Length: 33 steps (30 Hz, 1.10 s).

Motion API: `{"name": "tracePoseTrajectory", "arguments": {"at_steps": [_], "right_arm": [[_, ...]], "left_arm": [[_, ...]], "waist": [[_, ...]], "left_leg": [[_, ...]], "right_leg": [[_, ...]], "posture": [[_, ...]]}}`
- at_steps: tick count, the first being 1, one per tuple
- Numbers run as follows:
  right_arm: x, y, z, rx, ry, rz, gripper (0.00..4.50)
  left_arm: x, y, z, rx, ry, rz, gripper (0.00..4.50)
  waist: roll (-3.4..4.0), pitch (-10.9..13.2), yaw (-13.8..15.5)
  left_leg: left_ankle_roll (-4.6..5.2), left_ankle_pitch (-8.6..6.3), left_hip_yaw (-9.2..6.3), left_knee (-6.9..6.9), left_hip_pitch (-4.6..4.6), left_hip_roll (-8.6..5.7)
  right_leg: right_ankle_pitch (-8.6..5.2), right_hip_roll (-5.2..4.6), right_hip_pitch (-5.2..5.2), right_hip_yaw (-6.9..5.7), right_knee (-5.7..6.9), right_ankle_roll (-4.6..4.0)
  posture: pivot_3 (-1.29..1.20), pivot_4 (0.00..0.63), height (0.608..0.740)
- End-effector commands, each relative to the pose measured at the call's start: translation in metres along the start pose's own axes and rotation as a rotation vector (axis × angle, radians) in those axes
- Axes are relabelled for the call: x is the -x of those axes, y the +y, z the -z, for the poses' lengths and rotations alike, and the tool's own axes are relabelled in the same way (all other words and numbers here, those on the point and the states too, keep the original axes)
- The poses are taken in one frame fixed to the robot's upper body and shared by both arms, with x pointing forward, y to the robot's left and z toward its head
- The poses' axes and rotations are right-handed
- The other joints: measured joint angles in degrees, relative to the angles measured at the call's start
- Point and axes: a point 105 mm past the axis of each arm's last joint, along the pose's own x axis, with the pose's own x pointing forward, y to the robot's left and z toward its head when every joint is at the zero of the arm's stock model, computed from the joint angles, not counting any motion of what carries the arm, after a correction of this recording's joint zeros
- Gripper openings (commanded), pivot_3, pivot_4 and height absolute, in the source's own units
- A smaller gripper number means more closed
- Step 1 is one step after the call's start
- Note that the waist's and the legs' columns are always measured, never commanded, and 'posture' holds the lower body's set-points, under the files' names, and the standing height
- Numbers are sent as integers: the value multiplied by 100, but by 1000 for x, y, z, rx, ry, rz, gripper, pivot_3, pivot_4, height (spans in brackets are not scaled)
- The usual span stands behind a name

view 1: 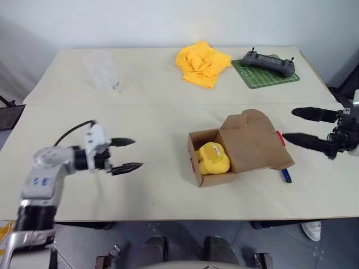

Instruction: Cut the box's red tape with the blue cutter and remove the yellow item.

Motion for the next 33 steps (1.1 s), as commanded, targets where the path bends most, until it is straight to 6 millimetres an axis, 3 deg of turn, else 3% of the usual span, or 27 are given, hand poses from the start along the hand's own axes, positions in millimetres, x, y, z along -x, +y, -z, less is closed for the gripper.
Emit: {"name": "tracePoseTrajectory", "arguments": {"at_steps": [1,4,7,9,13,17,21,25,27,33], "right_arm": [[-5,29,-11,95,-31,-139,4500],[-9,46,-12,151,-53,-187,4500],[-10,52,-22,221,-121,-168,4500],[-10,49,-29,230,-166,-125,4500],[-4,51,-21,242,-123,-93,4500],[1,58,-9,218,-77,-76,4500],[3,64,-5,207,-58,-65,4500],[7,68,4,205,-22,-20,4500],[8,70,6,198,-25,8,4500],[6,77,5,183,-46,68,4500]], "left_arm": [[23,3,-11,-53,-39,-65,4435],[27,-11,-20,34,-67,-12,4435],[16,-35,-49,159,-62,172,4435],[4,-32,-71,142,-67,204,4435],[-32,-27,-113,52,-29,292,4435],[-81,-38,-135,-72,109,437,4435],[-124,-55,-139,-155,152,568,4435],[-184,-79,-128,-239,194,632,4435],[-203,-87,-122,-298,216,636,4435],[-230,-84,-112,-440,249,580,4435]], "waist": [[-1,1,25],[-4,2,103],[-17,13,170],[-14,15,200],[-17,16,236],[-18,17,251],[-20,18,178],[-38,30,163],[-48,37,155],[-58,43,154]], "left_leg": [[0,0,0,1,0,11],[4,-4,1,5,-1,20],[4,-6,-1,9,-2,21],[0,-8,-10,13,-3,18],[-2,-8,-13,19,-1,10],[0,-7,-4,18,-3,-17],[8,-10,54,17,-5,-15],[11,-11,55,15,-10,-14],[16,-14,57,19,-12,-14],[16,-14,56,22,-10,-6]], "right_leg": [[0,0,1,1,0,0],[0,-6,4,4,-4,0],[0,-8,4,5,-4,0],[0,-10,4,6,-6,-1],[0,-10,6,5,0,-1],[0,-3,6,4,17,0],[0,0,7,4,3,1],[-1,0,7,0,-2,1],[-1,0,7,0,-5,3],[0,0,2,1,-6,4]], "posture": [[0,150,740],[0,150,740],[0,150,740],[0,150,740],[0,150,740],[0,150,740],[0,150,740],[0,150,740],[0,150,740],[0,150,740]]}}
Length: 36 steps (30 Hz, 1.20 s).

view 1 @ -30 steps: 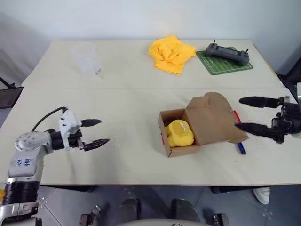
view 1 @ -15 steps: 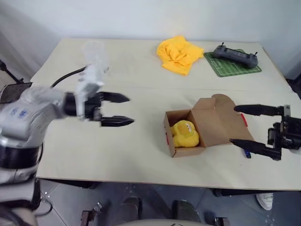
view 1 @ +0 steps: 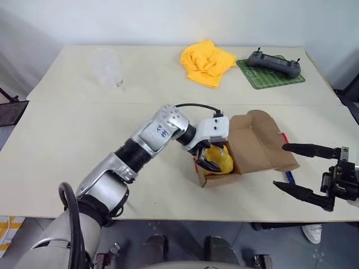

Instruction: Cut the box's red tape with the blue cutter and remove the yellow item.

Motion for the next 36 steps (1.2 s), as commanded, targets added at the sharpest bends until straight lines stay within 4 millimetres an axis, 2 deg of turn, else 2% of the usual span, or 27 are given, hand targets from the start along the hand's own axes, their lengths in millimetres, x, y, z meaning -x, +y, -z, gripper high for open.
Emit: {"name": "tracePoseTrajectory", "arguments": {"at_steps": [1,3,6,14,17,19,22,27,29,32,34,36], "right_arm": [[2,4,-13,45,-30,45,4500],[2,5,-13,40,-29,61,4500],[3,7,-11,37,-19,70,4500],[1,3,-5,45,-31,132,4500],[0,1,-4,47,-36,137,4500],[-1,-1,-4,47,-49,140,4500],[-3,-1,-3,41,-65,136,4500],[-12,-4,0,31,-111,133,4500],[-19,-5,-2,23,-146,118,4500],[-34,-4,-5,13,-204,75,4500],[-46,-1,-8,-9,-254,25,4500],[-58,4,-9,-58,-285,-52,4500]], "left_arm": [[1,14,-5,-90,38,-56,4435],[-1,16,-4,-125,57,-53,4435],[-3,15,-4,-139,56,-34,3846],[3,17,-16,-149,-21,-27,1488],[8,19,-32,-128,-152,-39,595],[18,19,-53,-73,-340,-32,55],[39,22,-65,-39,-525,-38,21],[89,38,-62,-12,-772,-199,21],[113,45,-51,7,-823,-298,21],[146,46,-20,29,-798,-445,21],[172,38,16,48,-714,-564,21],[200,18,58,88,-595,-691,21]], "waist": [[-3,2,23],[-4,2,30],[-4,3,32],[-5,3,28],[-5,3,27],[-5,3,31],[-5,3,23],[-5,3,-22],[-5,3,-20],[-4,2,-46],[-4,2,-84],[-4,3,-166]], "left_leg": [[0,0,-1,2,0,-1],[2,-1,-7,7,-1,-3],[4,-2,-13,8,-1,-5],[4,-2,-15,8,-1,-5],[4,-2,-16,8,-1,-5],[4,-2,-17,8,-1,-4],[4,-2,-25,9,-1,-4],[3,-1,-22,8,7,0],[2,-1,-22,11,9,1],[1,0,-21,13,15,3],[-1,1,-23,11,17,4],[-4,1,-23,4,21,7]], "right_leg": [[0,0,1,1,0,0],[2,-2,3,2,-2,3],[3,-4,5,3,-2,6],[3,-4,4,2,1,6],[3,-3,2,2,3,6],[3,-3,2,2,3,6],[3,-3,3,2,4,6],[3,-3,0,2,11,6],[3,-3,1,2,14,6],[4,-3,1,3,21,6],[4,-3,-1,2,26,6],[4,-3,-3,3,27,6]], "posture": [[0,150,740],[0,150,740],[0,150,740],[0,150,740],[0,150,740],[0,150,740],[0,150,740],[0,150,740],[0,150,740],[0,150,740],[0,150,740],[0,150,740]]}}
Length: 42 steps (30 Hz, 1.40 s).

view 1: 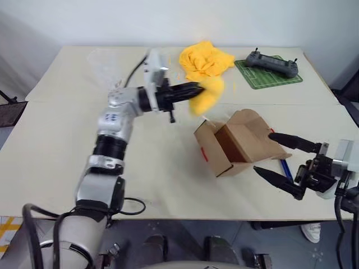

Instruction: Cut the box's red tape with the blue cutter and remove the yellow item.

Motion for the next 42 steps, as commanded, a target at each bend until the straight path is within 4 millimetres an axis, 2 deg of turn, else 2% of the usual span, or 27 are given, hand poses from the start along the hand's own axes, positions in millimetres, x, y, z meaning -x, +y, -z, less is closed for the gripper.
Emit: {"name": "tracePoseTrajectory", "arguments": {"at_steps": [1,4,7,9,11,12,17,20,22,26,28,32,35,38,42], "right_arm": [[-15,10,-2,-56,-56,-105,4500],[-26,14,-1,-34,-78,-184,4500],[-34,15,-2,-18,-108,-228,4500],[-39,14,-1,-7,-122,-244,4500],[-42,13,2,-7,-118,-253,4500],[-44,13,3,-9,-114,-255,4500],[-47,10,5,-15,-107,-250,4500],[-44,4,5,-16,-101,-244,4500],[-40,-2,6,-15,-90,-237,4500],[-34,-11,8,-16,-71,-219,4500],[-28,-14,12,-13,-53,-213,4500],[-17,-12,14,18,-10,-218,4500],[-9,-8,17,31,26,-219,4500],[-4,-4,18,38,42,-216,4500],[0,-9,21,57,57,-182,4500]], "left_arm": [[68,5,2,-100,112,-162,21],[121,-10,19,-73,224,-264,21],[157,-28,36,-29,311,-343,21],[173,-36,47,-7,361,-402,21],[174,-38,51,17,359,-433,21],[172,-38,51,34,344,-446,498],[170,-42,49,76,349,-429,1985],[179,-41,29,66,299,-446,2896],[190,-47,15,94,270,-449,2896],[211,-59,6,130,304,-483,2896],[224,-71,9,156,363,-498,2896],[258,-82,13,39,518,-602,3695],[281,-88,21,28,592,-680,3695],[293,-93,32,18,624,-740,3695],[286,-98,42,9,603,-747,3695]], "waist": [[0,0,-59],[-1,1,-32],[-2,1,100],[-2,1,158],[-2,1,205],[-2,1,225],[-1,1,144],[-1,1,86],[-1,2,18],[5,5,-30],[7,6,-26],[12,9,7],[13,9,81],[15,10,123],[14,10,133]], "left_leg": [[-3,-2,1,-1,2,3],[-6,-3,-12,-6,0,26],[-3,-10,-22,5,-4,28],[-4,-14,-22,6,-4,28],[-5,-15,-25,7,-4,27],[-6,-16,-27,8,-5,26],[-10,-18,-18,3,-4,28],[-11,-18,-15,0,-3,31],[-15,-21,-12,-1,-3,42],[-16,-22,-10,-6,0,48],[-14,-27,-1,-8,4,52],[-12,-34,4,-10,4,55],[-15,-39,2,-9,4,56],[-14,-43,14,-9,5,56],[-14,-44,17,-9,5,59]], "right_leg": [[0,1,-3,0,0,0],[0,1,-6,-2,1,-3],[0,-2,3,-7,-5,-4],[1,-2,7,-6,-15,-5],[1,-2,8,-6,-23,-7],[1,-3,5,-7,-24,-8],[1,-2,-1,-5,-10,-9],[0,4,-5,-5,-5,-10],[-1,10,-5,-5,-6,-12],[-4,11,-7,-5,-6,-17],[-4,11,-6,-1,-11,-18],[-6,11,-5,-1,-24,-21],[-9,11,-5,-4,-40,-28],[-9,8,-4,-3,-51,-28],[-9,8,-2,-4,-59,-28]], "posture": [[0,150,740],[0,150,740],[0,150,740],[0,150,740],[0,150,740],[0,150,740],[0,150,740],[0,150,740],[0,150,740],[0,150,740],[0,150,740],[0,150,740],[0,150,740],[0,150,740],[0,150,740]]}}
